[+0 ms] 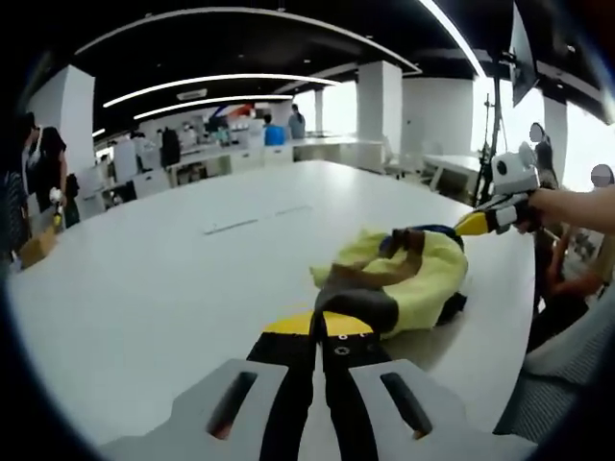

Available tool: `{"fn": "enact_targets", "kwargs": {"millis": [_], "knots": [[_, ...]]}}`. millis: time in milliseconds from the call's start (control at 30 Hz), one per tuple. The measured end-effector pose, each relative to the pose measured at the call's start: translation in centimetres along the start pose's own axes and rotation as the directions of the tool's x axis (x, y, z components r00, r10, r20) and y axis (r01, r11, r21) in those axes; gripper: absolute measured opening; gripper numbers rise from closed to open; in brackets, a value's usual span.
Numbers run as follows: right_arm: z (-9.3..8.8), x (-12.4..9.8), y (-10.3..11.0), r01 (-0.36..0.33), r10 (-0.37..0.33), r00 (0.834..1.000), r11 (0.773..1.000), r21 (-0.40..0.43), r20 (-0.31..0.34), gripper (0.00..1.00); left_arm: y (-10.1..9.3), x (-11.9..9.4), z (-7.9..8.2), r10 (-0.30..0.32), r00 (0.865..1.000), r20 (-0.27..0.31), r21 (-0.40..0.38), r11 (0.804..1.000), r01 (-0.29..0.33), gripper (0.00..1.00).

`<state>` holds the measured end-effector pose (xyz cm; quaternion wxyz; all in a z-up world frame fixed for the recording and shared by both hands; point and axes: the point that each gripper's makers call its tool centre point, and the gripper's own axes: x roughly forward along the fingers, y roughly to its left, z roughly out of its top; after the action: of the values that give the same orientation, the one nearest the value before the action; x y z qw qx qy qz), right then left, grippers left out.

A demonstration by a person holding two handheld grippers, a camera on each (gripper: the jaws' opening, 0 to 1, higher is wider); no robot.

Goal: Fold the garment on the visible template until the final outline fits inside the template.

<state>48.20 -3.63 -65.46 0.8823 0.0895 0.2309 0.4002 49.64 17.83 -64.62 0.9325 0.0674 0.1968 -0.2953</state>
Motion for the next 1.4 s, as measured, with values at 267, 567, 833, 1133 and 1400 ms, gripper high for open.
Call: {"fn": "enact_targets", "kwargs": {"millis": [267, 567, 833, 1133, 1400], "knots": [[4.9, -1.2, 0.4, 0.032, -0.023, 0.996, 0.994, -0.108, 0.085, 0.00, 0.5, -0.7, 4.6, 0.009, 0.995, 0.099, 0.026, 1.000, -0.012, 0.00], [9.6, -1.3, 0.3, 0.102, -0.070, 0.986, 0.973, -0.205, 0.154, 0.00, 1.6, -1.0, 9.3, 0.051, 0.983, 0.177, -0.006, 0.999, -0.050, 0.00], [11.7, -0.1, -1.8, 0.178, -0.144, 0.979, 0.949, -0.261, 0.146, 0.00, 3.4, 1.4, 11.7, 0.043, 0.977, 0.207, -0.028, 0.999, -0.039, 0.00], [13.4, 1.6, -5.3, 0.281, -0.257, 0.960, 0.898, -0.339, 0.114, 0.00, 5.4, 3.8, 13.9, 0.070, 0.972, 0.226, -0.033, 0.997, -0.064, 0.00], [15.1, 4.0, -8.8, 0.375, -0.356, 0.926, 0.836, -0.400, 0.123, 0.00, 7.3, 7.3, 15.0, 0.125, 0.968, 0.218, 0.040, 0.990, -0.137, 0.00]]}}
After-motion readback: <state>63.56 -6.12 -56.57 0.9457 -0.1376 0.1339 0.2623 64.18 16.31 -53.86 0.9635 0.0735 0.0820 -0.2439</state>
